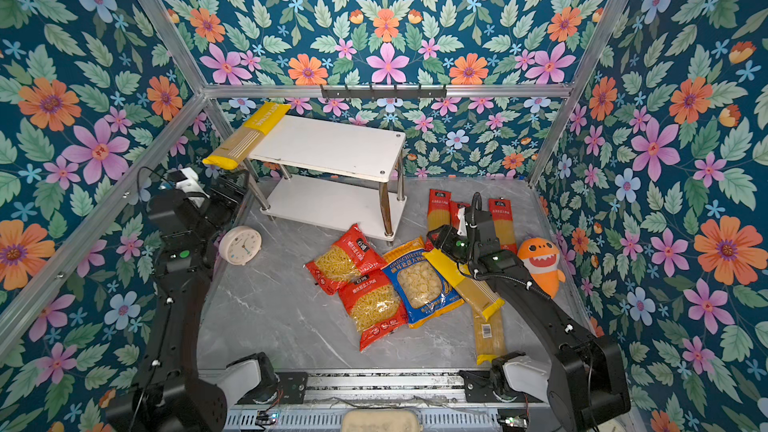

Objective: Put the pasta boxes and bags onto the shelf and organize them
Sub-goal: 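Open the left gripper, leaving the pack on the top shelf, and withdraw, then reach both grippers toward the second yellow PASTATIME pack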

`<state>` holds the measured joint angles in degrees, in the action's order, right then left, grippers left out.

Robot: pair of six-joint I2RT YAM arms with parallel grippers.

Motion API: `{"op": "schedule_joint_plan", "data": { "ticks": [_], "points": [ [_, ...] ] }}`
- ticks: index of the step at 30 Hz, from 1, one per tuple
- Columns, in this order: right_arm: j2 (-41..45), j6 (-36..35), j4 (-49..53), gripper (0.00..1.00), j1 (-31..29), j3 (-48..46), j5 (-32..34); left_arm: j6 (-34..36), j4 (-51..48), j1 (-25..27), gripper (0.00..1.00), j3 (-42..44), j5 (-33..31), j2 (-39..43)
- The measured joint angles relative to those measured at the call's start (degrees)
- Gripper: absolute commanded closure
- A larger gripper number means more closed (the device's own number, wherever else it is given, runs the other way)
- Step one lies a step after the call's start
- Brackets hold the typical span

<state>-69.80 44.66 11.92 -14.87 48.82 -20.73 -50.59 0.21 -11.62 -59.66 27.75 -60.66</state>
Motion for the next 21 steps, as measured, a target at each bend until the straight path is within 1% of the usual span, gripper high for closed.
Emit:
{"op": "schedule_joint_plan", "data": {
  "ticks": [2,5,8,13,16,21],
  "points": [
    [-2.08,-4.02,6.08,0.44,3.04,0.63,-0.15,2.73,-2.60,4.79,0.20,3.26,-2.69,3.56],
    [-3.56,-8.04,12.59,0.44,6.99,0.22,-0.39,5.44,-5.51,11.10,0.21,8.81,-6.12,8.87],
    [-3.69,-10.38,15.78,0.42,10.93,-0.24,-0.66,6.82,-6.45,17.11,0.22,14.36,-9.35,13.57],
    [-5.97,-13.33,17.97,0.36,13.73,0.24,1.01,7.37,-5.51,26.45,0.22,25.14,-12.87,20.37],
    [-8.15,-13.88,17.99,0.34,16.00,-0.22,1.79,6.97,-3.52,33.00,0.22,29.81,-15.98,20.59],
    [-8.76,-15.30,18.43,0.29,16.70,-1.22,2.60,7.32,1.79,46.45,0.22,31.61,-20.61,13.94]
  ]
}}
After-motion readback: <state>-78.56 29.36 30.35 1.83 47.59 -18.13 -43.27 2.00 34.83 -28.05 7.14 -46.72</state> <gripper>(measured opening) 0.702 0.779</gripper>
